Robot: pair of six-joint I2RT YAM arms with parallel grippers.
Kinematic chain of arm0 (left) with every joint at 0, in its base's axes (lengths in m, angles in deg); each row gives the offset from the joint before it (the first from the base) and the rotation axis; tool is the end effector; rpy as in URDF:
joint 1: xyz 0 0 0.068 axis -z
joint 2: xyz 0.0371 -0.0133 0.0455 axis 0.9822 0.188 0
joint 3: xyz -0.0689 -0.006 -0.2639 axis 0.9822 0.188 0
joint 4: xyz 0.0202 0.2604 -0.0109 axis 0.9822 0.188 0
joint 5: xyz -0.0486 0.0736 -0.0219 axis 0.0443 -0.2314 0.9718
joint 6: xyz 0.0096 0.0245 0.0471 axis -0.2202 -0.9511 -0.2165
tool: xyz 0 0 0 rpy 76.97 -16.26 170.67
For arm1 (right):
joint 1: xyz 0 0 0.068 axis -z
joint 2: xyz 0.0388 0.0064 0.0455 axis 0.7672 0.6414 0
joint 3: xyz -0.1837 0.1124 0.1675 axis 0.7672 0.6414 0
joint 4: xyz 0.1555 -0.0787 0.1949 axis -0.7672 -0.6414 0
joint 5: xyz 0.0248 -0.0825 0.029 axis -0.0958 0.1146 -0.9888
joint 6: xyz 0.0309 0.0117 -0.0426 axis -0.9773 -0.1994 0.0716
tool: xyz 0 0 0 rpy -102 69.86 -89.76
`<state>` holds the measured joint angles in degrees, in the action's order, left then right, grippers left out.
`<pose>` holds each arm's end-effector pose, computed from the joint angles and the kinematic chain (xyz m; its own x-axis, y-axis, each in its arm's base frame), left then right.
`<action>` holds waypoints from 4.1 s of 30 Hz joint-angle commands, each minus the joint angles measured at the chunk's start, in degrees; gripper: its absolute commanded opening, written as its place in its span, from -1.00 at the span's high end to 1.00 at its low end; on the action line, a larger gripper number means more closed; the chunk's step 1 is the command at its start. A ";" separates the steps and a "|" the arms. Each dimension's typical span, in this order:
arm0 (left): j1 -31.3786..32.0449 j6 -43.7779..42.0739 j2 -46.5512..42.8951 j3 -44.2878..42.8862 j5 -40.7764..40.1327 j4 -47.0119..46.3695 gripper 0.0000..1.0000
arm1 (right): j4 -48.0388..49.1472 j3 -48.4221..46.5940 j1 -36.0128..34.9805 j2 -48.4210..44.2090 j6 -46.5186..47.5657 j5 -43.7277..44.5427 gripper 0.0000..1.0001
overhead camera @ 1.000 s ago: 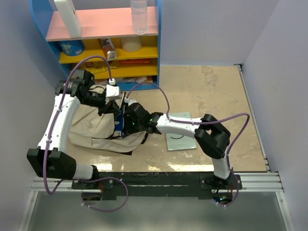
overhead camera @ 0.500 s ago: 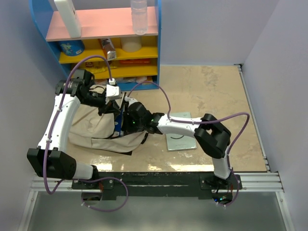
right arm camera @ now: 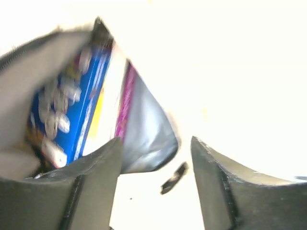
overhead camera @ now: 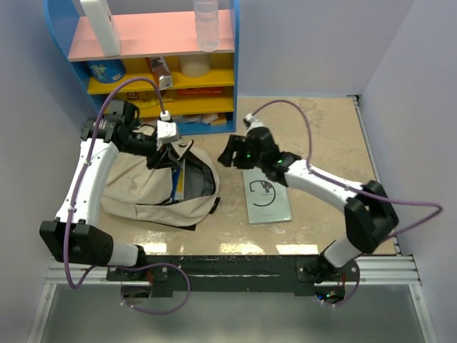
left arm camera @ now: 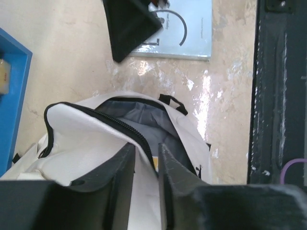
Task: Pack the student bag
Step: Place the book in the student bag, then pick up the book from the center of the board.
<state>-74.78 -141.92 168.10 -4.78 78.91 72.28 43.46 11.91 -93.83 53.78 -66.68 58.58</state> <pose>0.2411 -0.0480 0.3680 -0.1227 0.5143 -0.8488 0.9830 0.1805 -0.0328 0.2678 0.2584 0.2553 -0.7434 0.1661 -0.6478 -0.3218 0.7604 0.5642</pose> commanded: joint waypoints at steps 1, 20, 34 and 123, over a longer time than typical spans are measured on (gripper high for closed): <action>0.54 6.23 -0.71 -7.14 4.40 -4.22 0.28 | -6.52 3.05 6.96 -10.17 1.95 2.61 -0.33; 30.68 31.81 9.48 5.75 -1.22 -39.55 -0.36 | -16.92 20.18 28.69 -22.76 3.36 2.88 -0.71; 35.70 48.86 23.37 14.19 -10.37 -59.32 -0.70 | -10.25 31.52 31.68 -25.66 0.81 -3.62 -0.77; 38.33 48.17 18.98 7.44 -27.06 -56.80 -0.71 | 10.41 37.59 32.39 -21.19 -0.68 -28.41 1.00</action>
<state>-36.03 -94.31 194.35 9.62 51.83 10.78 50.89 50.99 -61.35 31.21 -68.04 29.38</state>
